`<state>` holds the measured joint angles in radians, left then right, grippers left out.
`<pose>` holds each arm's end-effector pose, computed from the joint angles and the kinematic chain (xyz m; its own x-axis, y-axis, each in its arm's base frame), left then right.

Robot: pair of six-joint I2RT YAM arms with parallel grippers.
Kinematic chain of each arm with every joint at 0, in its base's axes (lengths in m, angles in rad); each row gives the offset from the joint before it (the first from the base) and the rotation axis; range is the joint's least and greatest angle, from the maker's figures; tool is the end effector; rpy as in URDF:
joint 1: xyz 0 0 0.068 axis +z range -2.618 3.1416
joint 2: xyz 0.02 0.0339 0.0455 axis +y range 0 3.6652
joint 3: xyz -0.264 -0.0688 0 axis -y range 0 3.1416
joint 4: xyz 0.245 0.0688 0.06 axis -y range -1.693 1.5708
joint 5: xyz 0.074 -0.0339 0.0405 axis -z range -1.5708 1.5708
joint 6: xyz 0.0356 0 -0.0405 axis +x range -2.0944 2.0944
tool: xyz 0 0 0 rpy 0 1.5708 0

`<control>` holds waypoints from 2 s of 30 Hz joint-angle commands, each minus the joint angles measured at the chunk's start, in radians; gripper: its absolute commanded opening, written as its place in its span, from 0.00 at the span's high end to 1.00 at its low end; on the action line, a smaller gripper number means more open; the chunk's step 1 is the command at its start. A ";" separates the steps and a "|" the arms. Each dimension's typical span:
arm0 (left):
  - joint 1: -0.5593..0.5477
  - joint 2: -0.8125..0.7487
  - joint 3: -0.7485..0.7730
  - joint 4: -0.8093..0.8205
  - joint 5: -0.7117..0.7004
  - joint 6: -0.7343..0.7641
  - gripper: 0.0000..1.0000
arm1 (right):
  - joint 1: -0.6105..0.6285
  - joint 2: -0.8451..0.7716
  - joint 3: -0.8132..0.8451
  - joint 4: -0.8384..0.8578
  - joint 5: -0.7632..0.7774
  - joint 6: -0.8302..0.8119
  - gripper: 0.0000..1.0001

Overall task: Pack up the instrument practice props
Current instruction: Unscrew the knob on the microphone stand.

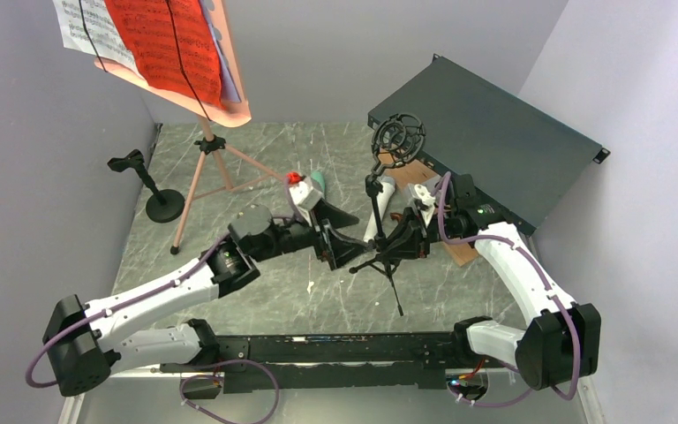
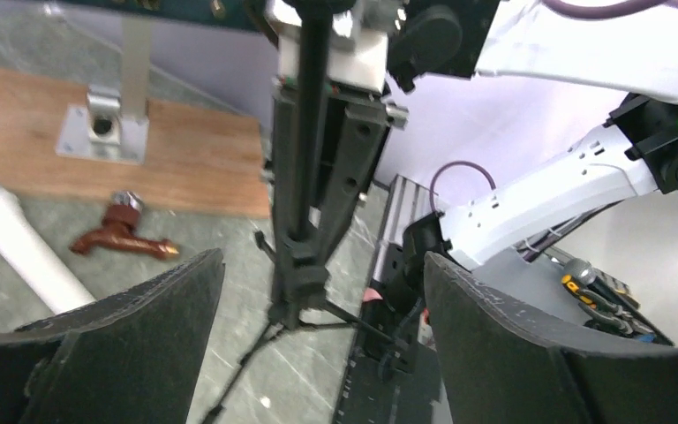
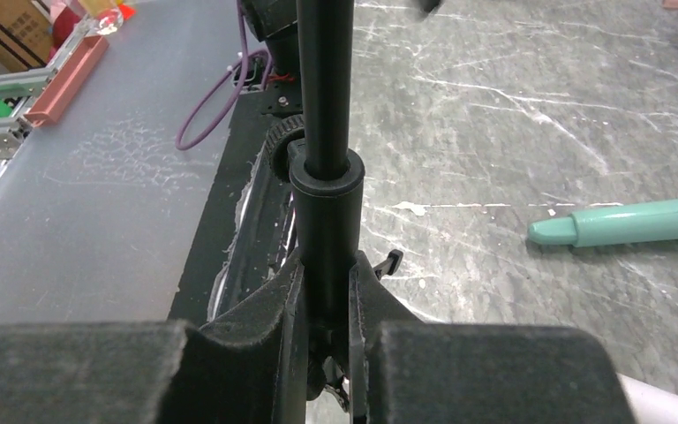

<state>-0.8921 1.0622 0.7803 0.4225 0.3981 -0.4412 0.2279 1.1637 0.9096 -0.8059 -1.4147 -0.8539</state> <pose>0.1457 -0.2027 0.3485 -0.3297 -0.2182 -0.9185 0.9043 0.2065 -0.3737 0.1933 0.0809 0.2830 -0.1772 -0.1614 -0.9708 -0.9728 -0.1208 0.1977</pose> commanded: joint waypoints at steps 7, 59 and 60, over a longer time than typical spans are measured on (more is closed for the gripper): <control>-0.175 0.064 0.130 -0.313 -0.478 -0.158 0.30 | -0.006 0.001 0.003 0.237 -0.022 0.219 1.00; -0.213 -0.089 -0.101 -0.082 -0.413 0.185 0.13 | -0.004 0.004 -0.019 0.269 0.007 0.231 1.00; -0.212 -0.084 -0.097 -0.090 -0.456 0.121 0.12 | -0.004 0.004 -0.020 0.270 0.008 0.234 1.00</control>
<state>-1.1042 0.9825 0.7017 0.2089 0.0971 0.0231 0.2241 1.1728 0.8745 -0.5808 -1.3609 -0.6094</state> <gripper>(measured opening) 0.863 0.163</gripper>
